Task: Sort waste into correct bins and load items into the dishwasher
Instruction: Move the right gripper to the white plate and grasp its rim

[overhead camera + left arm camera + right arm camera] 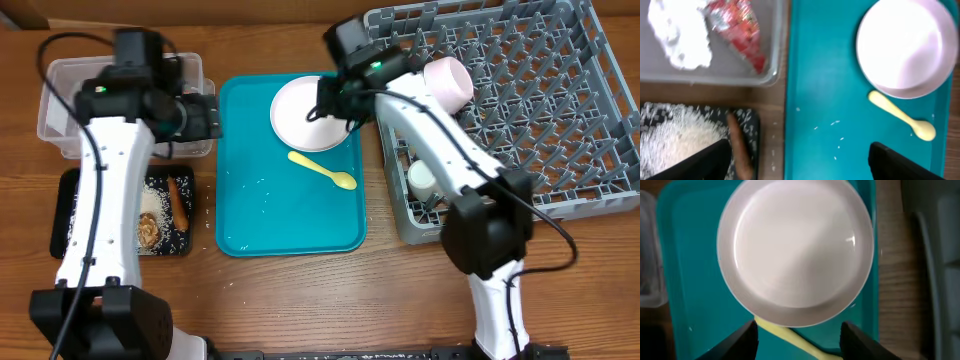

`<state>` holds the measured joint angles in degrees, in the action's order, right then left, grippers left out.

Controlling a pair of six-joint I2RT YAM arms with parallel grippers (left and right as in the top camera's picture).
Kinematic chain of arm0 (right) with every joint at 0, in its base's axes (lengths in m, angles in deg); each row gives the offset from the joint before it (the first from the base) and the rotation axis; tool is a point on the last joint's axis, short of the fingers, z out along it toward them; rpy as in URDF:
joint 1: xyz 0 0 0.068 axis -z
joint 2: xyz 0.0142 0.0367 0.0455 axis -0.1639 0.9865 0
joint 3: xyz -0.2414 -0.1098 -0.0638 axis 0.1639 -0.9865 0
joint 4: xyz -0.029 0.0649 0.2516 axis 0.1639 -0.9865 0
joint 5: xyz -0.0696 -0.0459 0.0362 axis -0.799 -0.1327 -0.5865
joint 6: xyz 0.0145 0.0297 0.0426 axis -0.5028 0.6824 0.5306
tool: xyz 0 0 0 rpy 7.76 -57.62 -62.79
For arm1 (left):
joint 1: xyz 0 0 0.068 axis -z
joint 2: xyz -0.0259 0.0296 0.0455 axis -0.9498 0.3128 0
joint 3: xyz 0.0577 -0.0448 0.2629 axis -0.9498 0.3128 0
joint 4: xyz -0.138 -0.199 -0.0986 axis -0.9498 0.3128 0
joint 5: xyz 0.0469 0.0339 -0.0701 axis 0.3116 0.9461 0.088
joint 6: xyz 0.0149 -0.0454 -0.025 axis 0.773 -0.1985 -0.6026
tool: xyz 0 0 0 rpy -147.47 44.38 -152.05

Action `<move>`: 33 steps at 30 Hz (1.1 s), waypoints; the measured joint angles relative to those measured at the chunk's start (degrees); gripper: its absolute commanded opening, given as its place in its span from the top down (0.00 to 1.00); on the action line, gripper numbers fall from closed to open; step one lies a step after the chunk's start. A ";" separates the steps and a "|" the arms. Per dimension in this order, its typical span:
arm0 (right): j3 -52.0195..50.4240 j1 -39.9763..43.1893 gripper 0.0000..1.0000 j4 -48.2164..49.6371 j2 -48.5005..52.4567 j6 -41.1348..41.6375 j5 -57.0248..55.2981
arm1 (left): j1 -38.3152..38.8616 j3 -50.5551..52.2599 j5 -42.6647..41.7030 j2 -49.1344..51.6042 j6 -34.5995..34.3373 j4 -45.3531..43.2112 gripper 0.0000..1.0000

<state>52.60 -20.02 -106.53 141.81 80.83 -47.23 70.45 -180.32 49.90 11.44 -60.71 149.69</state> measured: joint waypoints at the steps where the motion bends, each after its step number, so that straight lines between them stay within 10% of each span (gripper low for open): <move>1: 0.00 -0.52 0.51 -0.04 1.03 1.73 -0.90 | 0.61 0.00 0.13 0.00 0.07 -0.66 0.12; 13: -0.02 -2.03 0.59 -1.88 9.70 16.06 -5.22 | 0.48 -0.02 3.98 0.00 -5.20 -3.30 0.10; 23: 0.07 -2.03 0.93 -1.51 12.11 18.43 -5.20 | 0.48 -0.02 5.27 0.00 -5.88 -3.56 0.09; 33: 0.79 -1.25 0.96 -0.48 12.13 13.94 -1.66 | 0.48 -0.02 5.29 0.00 -6.05 -4.04 0.06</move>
<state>53.39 -21.27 -107.02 153.94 94.78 -48.89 70.93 -180.34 55.19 11.44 -66.76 145.65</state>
